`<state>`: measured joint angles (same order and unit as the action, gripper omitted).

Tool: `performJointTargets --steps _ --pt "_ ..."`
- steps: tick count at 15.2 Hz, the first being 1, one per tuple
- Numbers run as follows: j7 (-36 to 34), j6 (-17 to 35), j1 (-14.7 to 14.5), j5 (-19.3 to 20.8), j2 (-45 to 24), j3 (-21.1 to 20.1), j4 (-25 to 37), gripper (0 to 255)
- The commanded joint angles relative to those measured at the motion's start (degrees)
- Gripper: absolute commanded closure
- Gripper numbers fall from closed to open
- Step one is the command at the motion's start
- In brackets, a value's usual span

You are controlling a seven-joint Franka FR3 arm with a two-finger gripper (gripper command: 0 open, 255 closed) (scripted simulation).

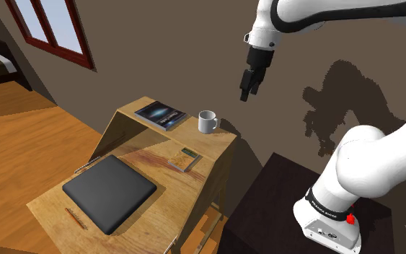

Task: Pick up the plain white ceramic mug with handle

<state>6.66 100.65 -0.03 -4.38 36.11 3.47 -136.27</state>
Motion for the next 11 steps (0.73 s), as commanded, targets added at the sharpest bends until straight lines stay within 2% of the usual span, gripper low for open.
performJointTargets --steps 1,11 --pt "0.84 3.88 0.13 0.44 -3.01 0.33 -0.67 0" --pt "5.01 20.17 0.69 1.54 -22.33 2.39 2.90 0"
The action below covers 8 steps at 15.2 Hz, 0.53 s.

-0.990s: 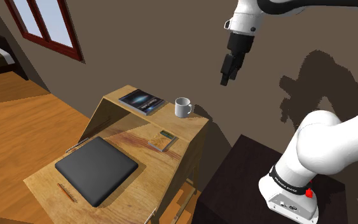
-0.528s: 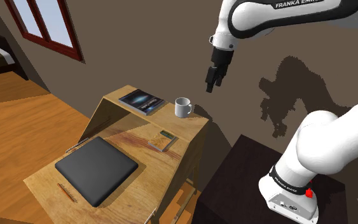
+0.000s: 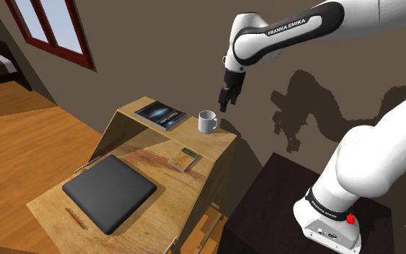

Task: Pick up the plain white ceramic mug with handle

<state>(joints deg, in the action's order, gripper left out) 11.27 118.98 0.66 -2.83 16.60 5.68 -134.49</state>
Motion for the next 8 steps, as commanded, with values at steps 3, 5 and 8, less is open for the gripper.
performJointTargets --steps 3,5,8 --pt "1.63 5.75 0.17 -0.09 -9.17 0.73 3.74 0" --pt "2.44 8.05 0.31 -0.25 -13.46 1.04 5.86 0" --pt "3.63 11.00 0.61 -0.62 -19.97 1.39 9.60 0"
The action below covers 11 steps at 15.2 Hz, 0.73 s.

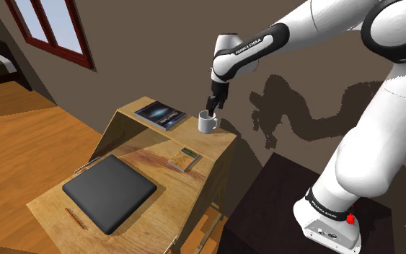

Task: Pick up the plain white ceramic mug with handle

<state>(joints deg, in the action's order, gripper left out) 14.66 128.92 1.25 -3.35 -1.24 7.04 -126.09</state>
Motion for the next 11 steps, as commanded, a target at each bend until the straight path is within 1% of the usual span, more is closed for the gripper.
performJointTargets --steps 1,6,11 --pt "0.62 1.90 0.15 -0.25 -4.30 0.12 2.59 0" --pt "2.36 5.10 1.04 -1.00 -15.25 0.30 10.69 0" --pt "3.57 6.48 2.19 -1.48 -25.88 0.18 20.34 0"
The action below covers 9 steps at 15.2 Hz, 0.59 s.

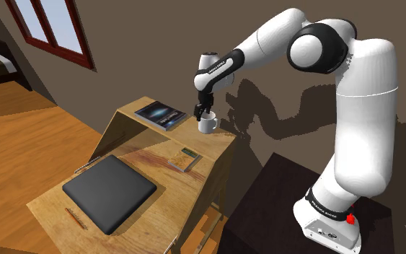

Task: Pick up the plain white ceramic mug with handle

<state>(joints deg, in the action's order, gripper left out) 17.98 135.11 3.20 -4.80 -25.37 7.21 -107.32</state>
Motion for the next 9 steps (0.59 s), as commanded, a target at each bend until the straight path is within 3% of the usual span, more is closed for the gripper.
performJointTargets --steps 1,9 --pt "0.31 0.87 0.28 -0.13 -2.24 -0.05 1.48 0" --pt "0.71 4.58 0.56 -0.72 -5.62 -0.45 1.14 0"
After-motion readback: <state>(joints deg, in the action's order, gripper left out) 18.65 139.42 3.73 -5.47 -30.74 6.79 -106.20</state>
